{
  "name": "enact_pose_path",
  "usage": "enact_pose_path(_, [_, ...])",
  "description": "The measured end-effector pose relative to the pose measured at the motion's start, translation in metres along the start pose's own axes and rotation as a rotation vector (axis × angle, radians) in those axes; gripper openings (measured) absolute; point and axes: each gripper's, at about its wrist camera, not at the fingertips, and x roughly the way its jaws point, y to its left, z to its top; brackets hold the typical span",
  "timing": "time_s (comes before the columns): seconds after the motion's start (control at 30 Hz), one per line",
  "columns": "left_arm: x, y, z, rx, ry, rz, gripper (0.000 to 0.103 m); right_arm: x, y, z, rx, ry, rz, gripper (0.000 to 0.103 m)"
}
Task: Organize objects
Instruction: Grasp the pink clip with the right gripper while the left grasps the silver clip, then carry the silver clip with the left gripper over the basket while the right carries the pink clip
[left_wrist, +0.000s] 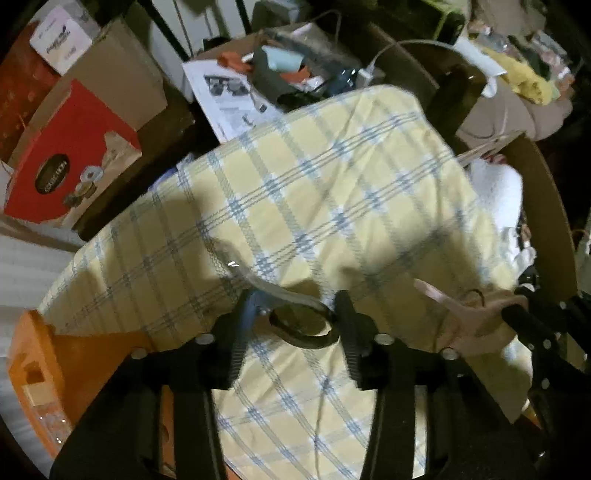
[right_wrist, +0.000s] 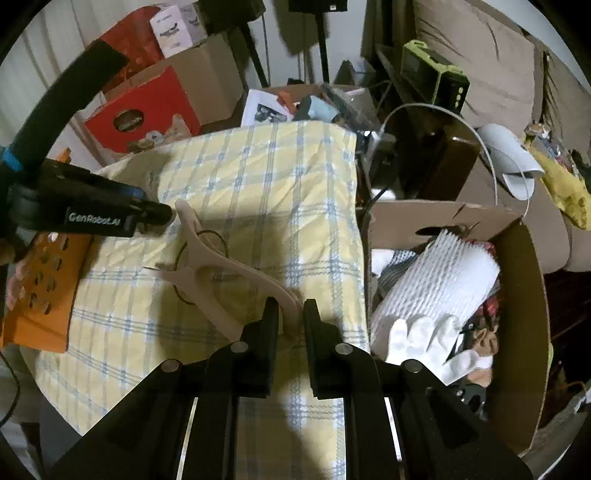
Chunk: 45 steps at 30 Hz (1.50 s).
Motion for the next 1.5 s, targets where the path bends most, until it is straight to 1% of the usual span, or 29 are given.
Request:
enact_pose_path(0.07, [-0.013,-0.003,-0.002,0.007,-0.029,-0.009,0.028,-0.007,0.0,0.002,-0.001,-0.012,-0.006,0.013])
enact_pose_path(0.13, [-0.025,-0.003,-0.005,0.006,-0.056,-0.035,0.027,-0.013,0.001,0.004,-0.007,-0.02,-0.009,0.012])
enact_pose_path(0.17, [-0.028,-0.004,-0.006,0.008,-0.062,-0.036,0.023,-0.016,0.002,0.003,-0.011,-0.022,-0.012,0.012])
enact_pose_path(0.2, [-0.03,-0.004,-0.007,0.011,-0.066,-0.035,0.022,-0.018,0.002,0.002,-0.012,-0.024,-0.014,0.012])
enact_pose_path(0.33, [-0.026,0.0,-0.007,-0.022,-0.06,-0.03,0.022,-0.026,0.002,-0.005,-0.009,-0.027,-0.014,0.012])
enact_pose_path(0.37, [-0.024,0.003,-0.008,-0.048,-0.059,-0.038,0.029,-0.026,0.002,-0.007,-0.009,-0.027,-0.012,0.012])
enact_pose_path(0.4, [-0.021,0.005,-0.008,-0.075,-0.049,-0.054,0.043,-0.027,0.002,-0.008,-0.009,-0.026,-0.011,0.012])
enact_pose_path(0.43, [-0.018,0.008,-0.01,-0.111,-0.035,-0.073,0.052,-0.027,0.002,-0.01,-0.01,-0.025,-0.01,0.012])
enact_pose_path(0.47, [-0.014,0.01,-0.012,-0.15,-0.021,-0.082,0.064,-0.027,0.002,-0.011,-0.011,-0.024,-0.01,0.012])
enact_pose_path(0.5, [-0.012,0.012,-0.014,-0.17,-0.015,-0.087,0.068,-0.026,0.003,-0.012,-0.011,-0.023,-0.009,0.012])
enact_pose_path(0.53, [-0.007,0.013,-0.015,-0.194,-0.008,-0.092,0.068,-0.027,0.003,-0.012,-0.01,-0.023,-0.01,0.012])
enact_pose_path(0.63, [0.007,0.014,-0.015,-0.228,0.017,-0.089,0.068,-0.025,0.002,-0.014,-0.005,-0.024,-0.008,0.012])
enact_pose_path(0.73, [0.018,0.013,-0.015,-0.259,0.016,-0.104,0.064,-0.023,0.002,-0.016,-0.006,-0.016,-0.018,0.013])
enact_pose_path(0.77, [0.021,0.012,-0.015,-0.262,0.011,-0.113,0.06,-0.022,0.001,-0.017,-0.008,-0.015,-0.021,0.013])
enact_pose_path(0.83, [0.021,0.007,-0.015,-0.245,-0.024,-0.087,0.053,-0.02,0.0,-0.018,-0.007,-0.01,-0.021,0.013])
enact_pose_path(0.9, [0.019,0.003,-0.014,-0.219,-0.048,-0.052,0.032,-0.02,-0.003,-0.019,0.0,-0.012,-0.019,0.013])
enact_pose_path(0.93, [0.018,0.004,-0.015,-0.215,-0.055,-0.054,0.03,-0.021,-0.005,-0.019,0.005,-0.013,-0.019,0.013])
enact_pose_path(1.03, [0.016,0.008,-0.018,-0.226,-0.071,-0.072,0.029,-0.024,-0.007,-0.017,0.014,-0.018,-0.018,0.013])
enact_pose_path(1.17, [0.001,0.009,-0.024,-0.229,-0.113,-0.099,0.029,-0.03,-0.009,-0.016,0.026,-0.032,-0.014,0.013])
enact_pose_path(1.3, [-0.026,0.007,-0.033,-0.206,-0.169,-0.12,0.029,-0.037,-0.006,-0.014,0.038,-0.047,0.001,0.013])
enact_pose_path(1.5, [-0.067,0.012,-0.051,-0.199,-0.242,-0.166,0.029,-0.05,0.007,-0.01,0.031,-0.068,0.015,0.013])
